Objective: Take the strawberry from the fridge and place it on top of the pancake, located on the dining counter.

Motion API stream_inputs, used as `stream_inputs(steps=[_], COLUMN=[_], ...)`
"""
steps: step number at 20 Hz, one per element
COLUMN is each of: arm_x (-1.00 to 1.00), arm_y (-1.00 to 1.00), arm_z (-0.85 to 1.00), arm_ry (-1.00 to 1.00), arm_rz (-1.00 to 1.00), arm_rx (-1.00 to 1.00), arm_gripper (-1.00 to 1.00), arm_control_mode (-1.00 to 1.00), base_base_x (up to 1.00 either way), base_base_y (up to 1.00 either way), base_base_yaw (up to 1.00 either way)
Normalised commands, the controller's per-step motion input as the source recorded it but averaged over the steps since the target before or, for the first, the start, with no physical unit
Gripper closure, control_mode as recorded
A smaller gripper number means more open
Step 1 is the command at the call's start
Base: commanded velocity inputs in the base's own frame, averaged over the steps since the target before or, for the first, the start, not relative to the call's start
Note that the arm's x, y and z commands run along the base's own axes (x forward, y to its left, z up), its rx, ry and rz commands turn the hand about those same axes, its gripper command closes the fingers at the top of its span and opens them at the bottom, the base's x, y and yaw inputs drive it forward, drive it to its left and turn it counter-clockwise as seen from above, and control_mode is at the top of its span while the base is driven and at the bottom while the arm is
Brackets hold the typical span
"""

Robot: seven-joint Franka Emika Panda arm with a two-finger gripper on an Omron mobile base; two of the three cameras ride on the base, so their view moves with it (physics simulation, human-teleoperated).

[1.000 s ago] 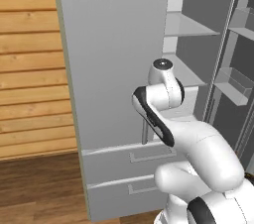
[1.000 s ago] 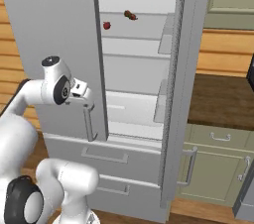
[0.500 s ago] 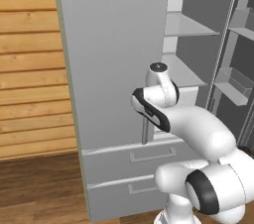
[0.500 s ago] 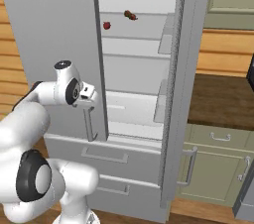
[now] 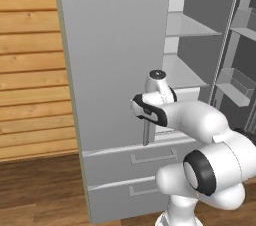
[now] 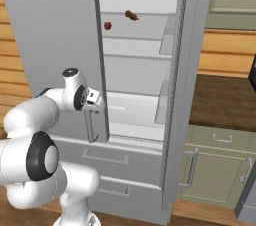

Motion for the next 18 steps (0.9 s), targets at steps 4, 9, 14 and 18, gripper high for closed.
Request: stream_inputs(steps=[4, 9, 14, 18], arm_x=[0.21, 0.07, 0.0, -0.04], arm_y=[0.0, 0.0, 0.0, 0.0], arm_z=[-0.16, -0.29, -0.24, -0.02], arm_ry=[0.0, -0.01, 0.0, 0.0], arm_rz=[0.0, 0.0, 0.0, -0.04], arm_rx=[0.0, 0.0, 0.0, 0.0], arm_gripper=[-1.0, -1.0, 1.0, 1.0], arm_control_mode=[-1.0, -1.0, -1.0, -1.0], base_base_x=[0.0, 0.0, 0.0, 0.0], base_base_y=[0.0, 0.0, 0.0, 0.0], base_base_yaw=[0.0, 0.0, 0.0, 0.0])
